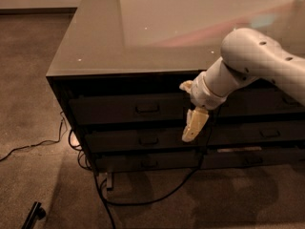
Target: Open top drawer
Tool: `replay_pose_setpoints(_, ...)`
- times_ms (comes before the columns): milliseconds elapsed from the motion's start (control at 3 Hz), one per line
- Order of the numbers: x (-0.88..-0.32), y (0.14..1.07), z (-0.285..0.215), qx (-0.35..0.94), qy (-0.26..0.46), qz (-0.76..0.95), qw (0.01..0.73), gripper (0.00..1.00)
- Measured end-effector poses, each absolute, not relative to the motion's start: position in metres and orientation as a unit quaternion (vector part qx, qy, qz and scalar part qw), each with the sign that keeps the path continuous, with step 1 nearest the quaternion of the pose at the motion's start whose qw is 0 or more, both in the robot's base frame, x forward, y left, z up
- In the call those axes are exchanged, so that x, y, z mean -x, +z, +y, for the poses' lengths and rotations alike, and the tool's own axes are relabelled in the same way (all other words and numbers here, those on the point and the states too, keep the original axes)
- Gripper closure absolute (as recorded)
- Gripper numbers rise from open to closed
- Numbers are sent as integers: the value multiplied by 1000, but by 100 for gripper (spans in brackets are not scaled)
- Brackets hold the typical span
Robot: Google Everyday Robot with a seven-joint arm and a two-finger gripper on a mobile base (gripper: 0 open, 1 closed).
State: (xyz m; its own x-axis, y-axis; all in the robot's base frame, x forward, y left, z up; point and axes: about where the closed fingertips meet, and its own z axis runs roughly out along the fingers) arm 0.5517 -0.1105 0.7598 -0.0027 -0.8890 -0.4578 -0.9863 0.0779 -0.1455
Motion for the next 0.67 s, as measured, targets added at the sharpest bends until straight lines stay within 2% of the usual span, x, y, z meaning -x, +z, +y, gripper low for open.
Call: replay_pose_setpoints(667, -577, 719, -73, 672, 143, 691, 224, 0)
